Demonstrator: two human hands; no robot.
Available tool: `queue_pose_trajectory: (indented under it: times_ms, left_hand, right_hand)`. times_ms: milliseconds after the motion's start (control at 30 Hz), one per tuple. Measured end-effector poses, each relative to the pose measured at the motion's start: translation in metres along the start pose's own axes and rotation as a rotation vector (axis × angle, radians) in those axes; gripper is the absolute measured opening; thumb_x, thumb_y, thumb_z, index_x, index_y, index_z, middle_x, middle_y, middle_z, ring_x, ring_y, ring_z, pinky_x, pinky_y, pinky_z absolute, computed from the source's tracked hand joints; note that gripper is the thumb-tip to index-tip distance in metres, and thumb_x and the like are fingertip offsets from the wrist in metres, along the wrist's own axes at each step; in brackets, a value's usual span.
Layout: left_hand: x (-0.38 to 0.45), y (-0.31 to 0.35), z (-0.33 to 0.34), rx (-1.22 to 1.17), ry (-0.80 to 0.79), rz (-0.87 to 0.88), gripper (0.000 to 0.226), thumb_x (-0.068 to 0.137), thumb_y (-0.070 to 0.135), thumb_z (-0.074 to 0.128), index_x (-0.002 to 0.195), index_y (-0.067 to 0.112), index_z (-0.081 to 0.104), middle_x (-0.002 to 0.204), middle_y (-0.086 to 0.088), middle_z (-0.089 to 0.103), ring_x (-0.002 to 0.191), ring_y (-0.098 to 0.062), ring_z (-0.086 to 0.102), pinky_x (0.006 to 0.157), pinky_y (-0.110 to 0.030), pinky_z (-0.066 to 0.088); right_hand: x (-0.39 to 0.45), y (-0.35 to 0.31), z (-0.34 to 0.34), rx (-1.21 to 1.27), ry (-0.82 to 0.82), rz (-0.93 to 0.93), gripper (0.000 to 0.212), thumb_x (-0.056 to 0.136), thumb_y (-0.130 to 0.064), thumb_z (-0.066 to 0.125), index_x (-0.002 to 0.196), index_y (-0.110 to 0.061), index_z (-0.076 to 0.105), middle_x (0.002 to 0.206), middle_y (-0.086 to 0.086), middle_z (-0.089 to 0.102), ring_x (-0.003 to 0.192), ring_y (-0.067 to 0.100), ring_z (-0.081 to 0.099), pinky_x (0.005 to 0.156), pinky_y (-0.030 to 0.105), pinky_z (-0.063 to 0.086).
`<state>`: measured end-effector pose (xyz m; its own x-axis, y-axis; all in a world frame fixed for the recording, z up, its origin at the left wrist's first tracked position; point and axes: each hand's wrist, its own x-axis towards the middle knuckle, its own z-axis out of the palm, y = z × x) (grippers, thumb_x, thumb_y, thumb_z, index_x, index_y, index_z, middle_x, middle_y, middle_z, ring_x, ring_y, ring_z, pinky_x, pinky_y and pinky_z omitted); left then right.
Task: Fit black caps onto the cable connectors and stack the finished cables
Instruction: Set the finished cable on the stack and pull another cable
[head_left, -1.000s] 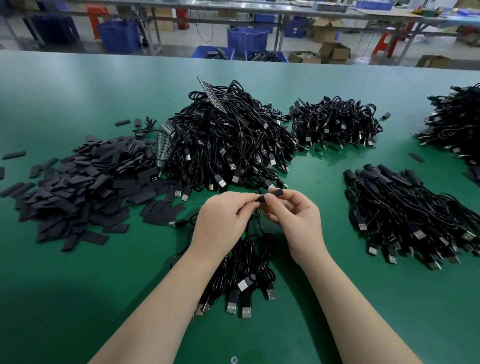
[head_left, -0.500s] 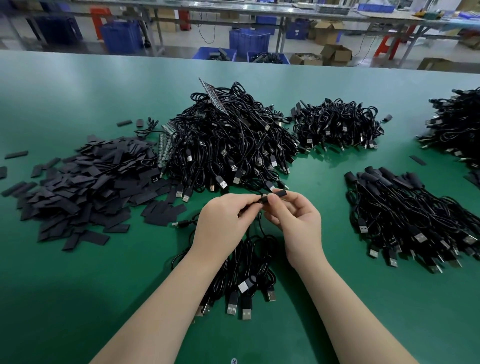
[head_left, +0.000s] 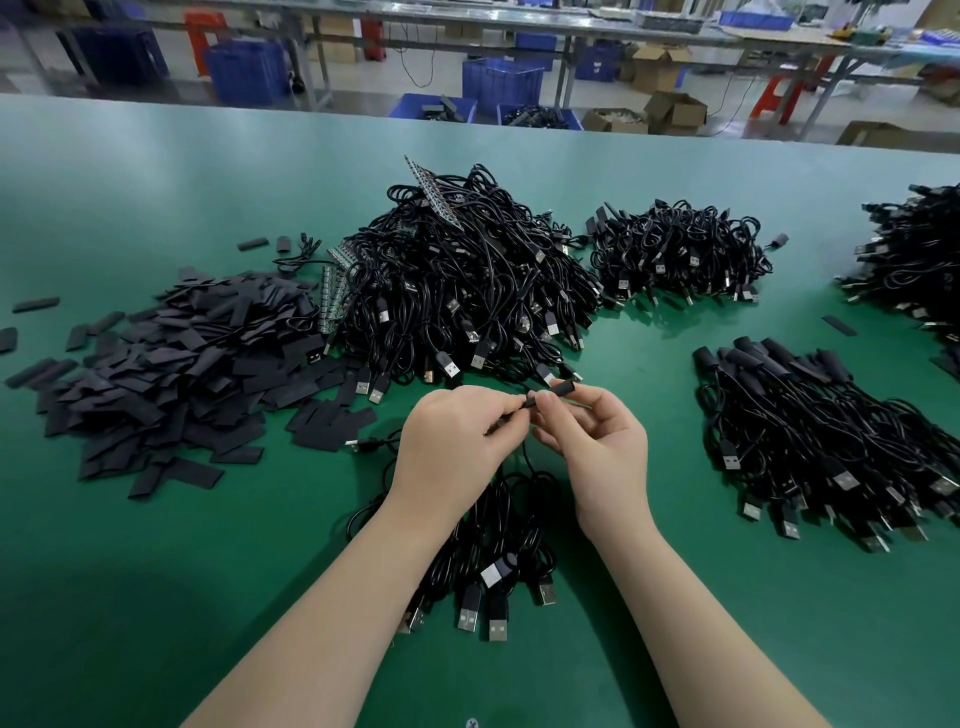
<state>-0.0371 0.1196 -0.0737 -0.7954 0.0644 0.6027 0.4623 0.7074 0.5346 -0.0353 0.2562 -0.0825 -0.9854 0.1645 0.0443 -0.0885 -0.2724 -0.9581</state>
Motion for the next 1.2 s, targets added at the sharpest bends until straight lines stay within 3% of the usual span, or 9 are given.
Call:
queue_pose_trajectory:
  times_ms: [200,467,733,1000,1200]
  left_hand:
    - [0.0005,-0.0047,-0.0001,0.029,-0.023,0.069,0.016,0.088,0.018,0.067,0.096,0.009,0.078,0.076,0.000,0.072,0.073,-0.020,0.068,0.069,-0.042,0.054]
    - [0.0013,-0.0015,0.0002,0.031,-0.028,0.060,0.008,0.087,0.012,0.069,0.086,0.014,0.077,0.069,0.006,0.067,0.067,-0.013,0.060,0.065,-0.038,0.051]
    - [0.0003,-0.0021,0.0010,-0.002,-0.052,0.029,0.014,0.086,0.018,0.072,0.098,0.014,0.079,0.084,0.003,0.075,0.081,-0.016,0.069,0.071,-0.041,0.055]
    - [-0.0004,-0.0024,-0.0003,0.014,-0.026,0.037,0.014,0.084,0.017,0.069,0.093,0.014,0.079,0.078,0.005,0.074,0.075,-0.010,0.063,0.074,-0.022,0.043]
    - [-0.0015,-0.0017,0.0018,-0.055,0.000,-0.060,0.019,0.083,0.022,0.067,0.097,0.016,0.079,0.085,0.004,0.076,0.081,-0.009,0.065,0.077,-0.027,0.047]
  right_hand:
    - [-0.0001,-0.0012,-0.0006,0.005,-0.036,0.032,0.012,0.087,-0.011,0.073,0.081,-0.022,0.074,0.081,0.006,0.076,0.080,0.016,0.073,0.069,0.022,0.056]
    - [0.0010,0.0007,-0.0002,0.015,-0.094,0.076,0.019,0.086,-0.010,0.075,0.082,-0.028,0.076,0.081,0.004,0.075,0.080,0.013,0.072,0.072,0.021,0.055]
    - [0.0032,0.0017,-0.0030,0.032,-0.026,0.092,0.011,0.086,-0.011,0.075,0.090,-0.021,0.074,0.084,0.007,0.077,0.083,0.013,0.072,0.071,0.020,0.055]
    - [0.0045,0.0035,-0.0043,0.005,-0.113,0.129,0.008,0.084,-0.016,0.078,0.078,-0.022,0.078,0.066,-0.001,0.067,0.069,0.012,0.064,0.070,0.022,0.055]
    - [0.0038,0.0019,-0.0023,-0.022,-0.121,0.130,0.015,0.083,-0.018,0.078,0.071,-0.027,0.076,0.069,-0.003,0.071,0.073,0.010,0.070,0.068,0.019,0.055]
